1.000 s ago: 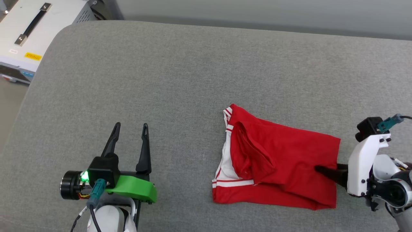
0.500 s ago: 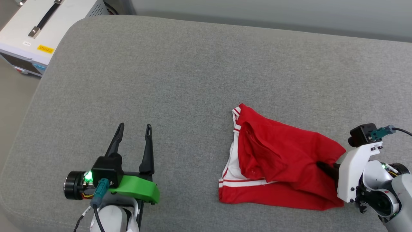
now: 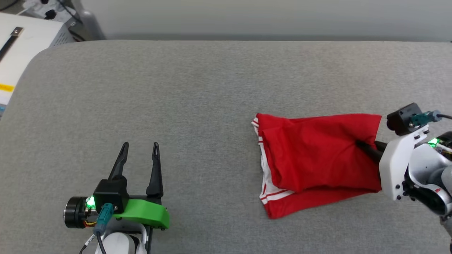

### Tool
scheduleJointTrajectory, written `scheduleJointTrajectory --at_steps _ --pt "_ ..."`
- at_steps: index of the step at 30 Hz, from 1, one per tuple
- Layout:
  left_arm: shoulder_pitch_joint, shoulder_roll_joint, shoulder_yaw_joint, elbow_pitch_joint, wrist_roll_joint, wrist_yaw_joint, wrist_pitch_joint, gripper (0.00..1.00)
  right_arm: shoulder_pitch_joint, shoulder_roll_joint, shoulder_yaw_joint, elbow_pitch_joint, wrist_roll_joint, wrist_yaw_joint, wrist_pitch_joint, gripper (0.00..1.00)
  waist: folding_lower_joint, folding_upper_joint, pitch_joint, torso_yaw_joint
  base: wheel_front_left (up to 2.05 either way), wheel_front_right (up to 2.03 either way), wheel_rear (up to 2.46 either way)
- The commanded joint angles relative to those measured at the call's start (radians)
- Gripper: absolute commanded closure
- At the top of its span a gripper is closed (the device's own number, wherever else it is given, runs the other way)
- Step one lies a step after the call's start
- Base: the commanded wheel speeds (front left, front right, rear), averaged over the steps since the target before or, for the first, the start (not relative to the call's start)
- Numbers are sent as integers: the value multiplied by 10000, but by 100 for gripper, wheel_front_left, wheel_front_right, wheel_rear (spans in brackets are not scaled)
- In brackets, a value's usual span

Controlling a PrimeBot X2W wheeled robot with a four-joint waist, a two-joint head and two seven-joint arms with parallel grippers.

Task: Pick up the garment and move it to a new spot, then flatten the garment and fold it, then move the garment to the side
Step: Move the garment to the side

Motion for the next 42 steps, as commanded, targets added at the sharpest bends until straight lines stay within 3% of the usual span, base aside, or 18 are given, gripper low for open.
scheduleJointTrajectory --at_steps 1,6,12,24,32,37,38,39,42 --pt "21 -33 44 -64 -36 37 -57 0 -292 -203 -1 -106 -83 -9 19 100 0 0 116 -940 0 0 0" --pt "-157 16 140 -283 27 37 -57 0 -854 -798 -132 -95 -113 -9 224 100 0 0 659 -1755 0 0 0" --pt "-605 188 260 -604 124 0 -57 0 -1469 -1299 -841 219 -275 -9 208 100 0 0 1594 -2201 0 0 0" --pt "-1574 649 425 -1361 224 -170 -57 0 -2995 -2700 -1508 2394 -1514 -9 269 100 0 0 3490 -2044 0 0 0" --pt "-1994 830 547 -1704 215 -177 -57 0 -4113 -2723 -2657 4291 -2235 -9 -172 100 0 0 4202 -1933 0 0 0" --pt "-1966 812 525 -1810 258 -92 -57 0 -4567 -2213 -3463 5203 -2811 -9 -673 100 0 0 4240 -1913 0 0 0" --pt "-1968 812 524 -1802 254 -87 -57 0 -4623 -2099 -3629 5337 -2953 -9 -821 56 0 0 4201 -1903 0 0 0" --pt "-1925 770 477 -1833 285 -47 -57 0 -4654 -1973 -3758 5464 -3063 -9 -940 0 0 0 4134 -1886 0 0 0" --pt "-1779 692 425 -1814 290 39 -57 0 -4637 -1634 -4079 5811 -3413 -9 -1264 0 0 0 3801 -1829 0 0 0"
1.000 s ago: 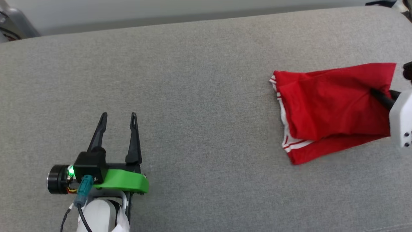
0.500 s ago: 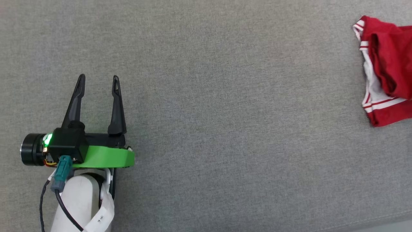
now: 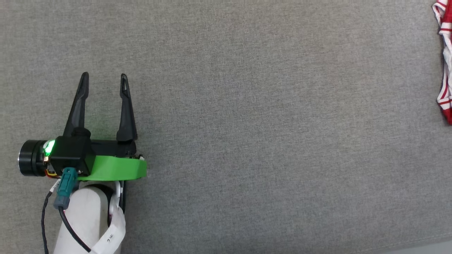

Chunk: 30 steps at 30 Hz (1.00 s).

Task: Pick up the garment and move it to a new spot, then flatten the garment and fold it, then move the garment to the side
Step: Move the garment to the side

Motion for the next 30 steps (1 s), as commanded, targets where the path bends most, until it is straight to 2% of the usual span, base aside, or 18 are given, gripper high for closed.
scheduleJointTrajectory --at_steps 1,4,10,17,25,30 --pt "61 1 36 56 -31 40 -57 0 -68 78 -124 82 -197 -11 -238 0 -2 0 -410 84 0 0 0" --pt "184 -47 47 260 -130 23 -57 0 122 173 -258 -27 -642 -11 -978 0 -2 0 -885 177 0 0 0" --pt "699 -200 66 546 -251 86 -57 0 623 809 -934 -1047 -1336 -11 -3386 0 -2 0 -1861 390 0 0 0" --pt "1228 -349 149 707 -333 225 -57 0 1520 2410 -1451 -2864 -2023 -11 -5745 0 -2 0 -2802 793 0 0 0" --pt "1671 -494 114 900 -439 246 -57 0 3274 4447 -1082 -5021 -2083 -11 -6326 0 -2 0 -3815 1379 0 0 0" --pt "1926 -527 77 1104 -459 174 -57 0 4553 5449 -546 -5838 -1988 -11 -6349 0 -2 0 -4282 1673 0 0 0"
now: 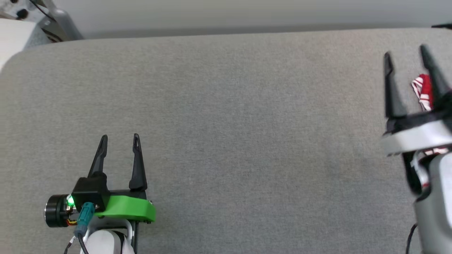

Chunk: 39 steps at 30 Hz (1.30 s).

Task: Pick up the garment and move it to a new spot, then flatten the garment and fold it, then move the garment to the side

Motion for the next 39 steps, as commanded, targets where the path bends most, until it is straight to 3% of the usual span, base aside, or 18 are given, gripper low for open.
scheduleJointTrajectory --at_steps 1,12,21,30,31,39 --pt "146 -62 -34 72 -9 -23 -57 0 425 176 86 -107 111 -11 -81 0 0 0 -554 502 0 0 0" --pt "564 -149 -222 559 -99 -170 -57 0 3217 1314 -361 -350 349 -11 -84 0 0 0 -1309 735 0 0 0" --pt "918 -180 -253 694 -184 -289 -57 0 4570 1544 -510 -858 343 -11 -85 0 0 0 -1712 700 0 0 0" --pt "995 -192 -275 820 -146 -318 -57 0 4900 1626 -534 -891 319 -11 -85 0 0 0 -1747 724 0 0 0" --pt "872 -152 -261 811 -149 -295 1 100 4803 1607 -531 -874 314 -2 -38 100 0 0 -1748 723 0 0 0" --pt "863 -156 -247 780 -113 -282 114 100 4774 1614 -511 -876 253 0 63 100 0 0 -1758 713 0 0 0"
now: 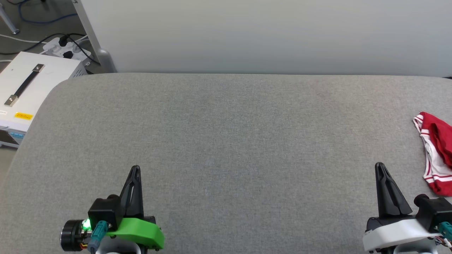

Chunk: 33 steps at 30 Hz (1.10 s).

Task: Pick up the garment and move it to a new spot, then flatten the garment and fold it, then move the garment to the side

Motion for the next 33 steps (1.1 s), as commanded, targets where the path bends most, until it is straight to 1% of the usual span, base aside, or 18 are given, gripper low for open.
scheduleJointTrajectory --at_steps 1,33 --pt "-5 -8 8 -41 43 15 63 100 -36 9 16 -7 -62 -1 47 100 1 0 -3 -5 0 0 0" --pt "-36 -50 84 -321 287 93 704 100 -229 56 124 -33 -470 -3 693 100 1 0 -70 -83 0 0 0"
